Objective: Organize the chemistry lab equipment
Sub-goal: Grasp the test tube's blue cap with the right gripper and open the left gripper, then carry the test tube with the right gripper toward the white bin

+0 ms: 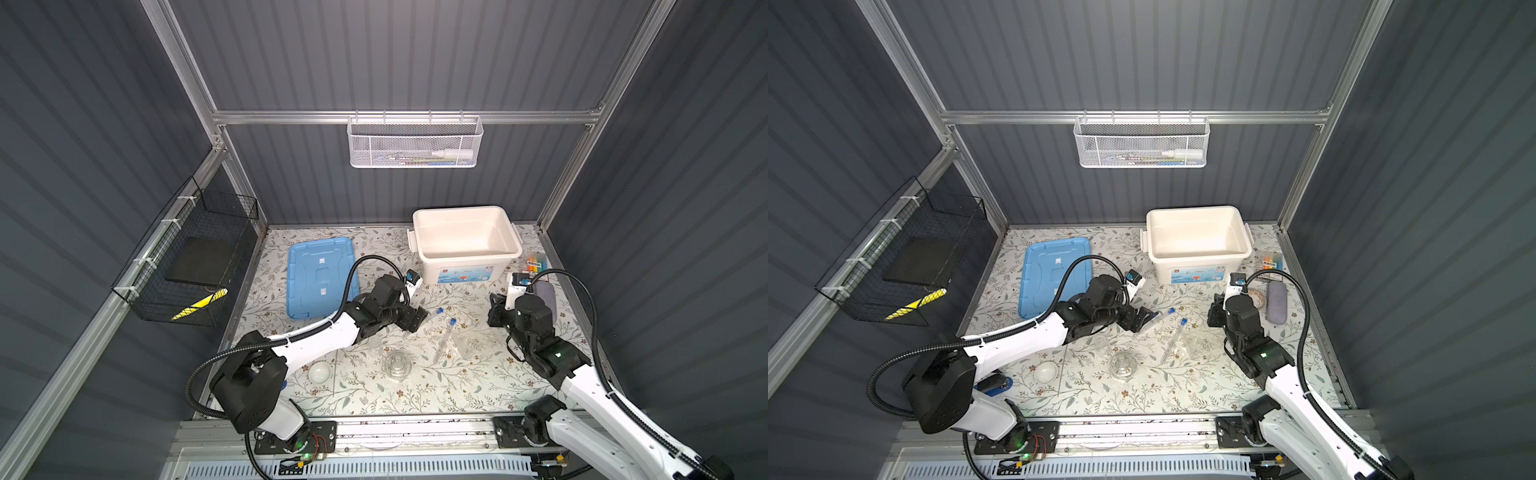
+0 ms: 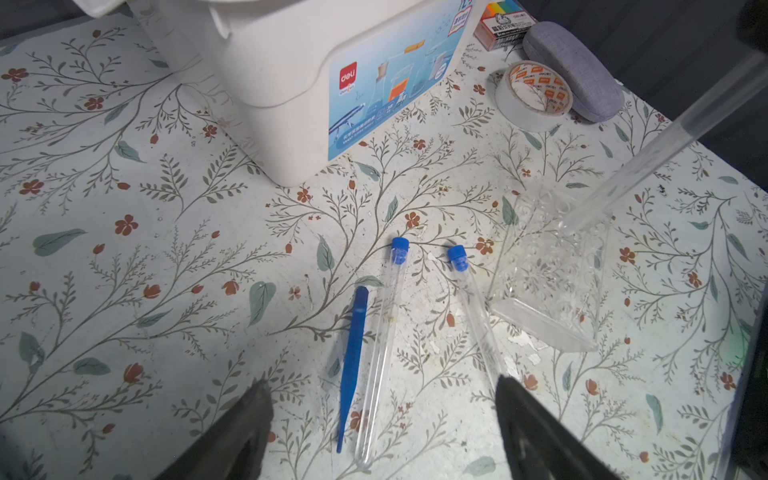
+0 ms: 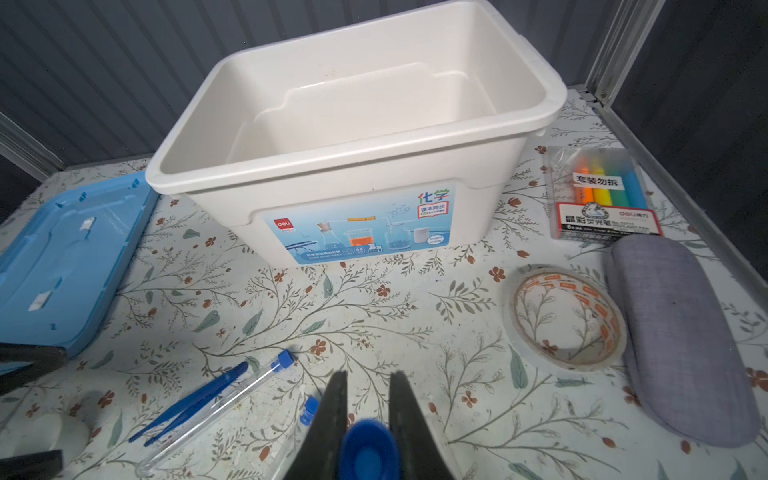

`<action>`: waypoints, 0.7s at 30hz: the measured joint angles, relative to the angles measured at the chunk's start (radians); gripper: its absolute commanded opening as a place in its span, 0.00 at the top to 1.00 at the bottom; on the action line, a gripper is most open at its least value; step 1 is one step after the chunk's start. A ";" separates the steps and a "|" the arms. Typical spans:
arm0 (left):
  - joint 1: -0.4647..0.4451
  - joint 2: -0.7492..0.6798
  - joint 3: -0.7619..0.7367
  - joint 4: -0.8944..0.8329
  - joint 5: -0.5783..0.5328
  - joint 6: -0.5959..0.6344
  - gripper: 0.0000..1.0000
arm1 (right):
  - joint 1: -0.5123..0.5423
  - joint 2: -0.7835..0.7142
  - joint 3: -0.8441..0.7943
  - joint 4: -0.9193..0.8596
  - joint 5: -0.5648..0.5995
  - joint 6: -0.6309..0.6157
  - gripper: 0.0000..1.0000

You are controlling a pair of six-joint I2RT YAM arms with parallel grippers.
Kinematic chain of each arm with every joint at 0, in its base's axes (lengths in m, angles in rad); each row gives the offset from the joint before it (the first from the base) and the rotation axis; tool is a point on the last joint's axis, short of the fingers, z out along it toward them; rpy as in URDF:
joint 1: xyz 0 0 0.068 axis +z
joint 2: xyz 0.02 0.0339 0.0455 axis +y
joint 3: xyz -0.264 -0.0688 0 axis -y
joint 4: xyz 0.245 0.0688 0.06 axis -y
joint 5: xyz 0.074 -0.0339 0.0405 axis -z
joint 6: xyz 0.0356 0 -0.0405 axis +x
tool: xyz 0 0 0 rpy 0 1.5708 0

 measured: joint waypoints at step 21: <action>0.000 0.016 -0.014 0.018 0.015 -0.018 0.14 | 0.063 0.064 -0.061 0.190 0.130 -0.103 0.83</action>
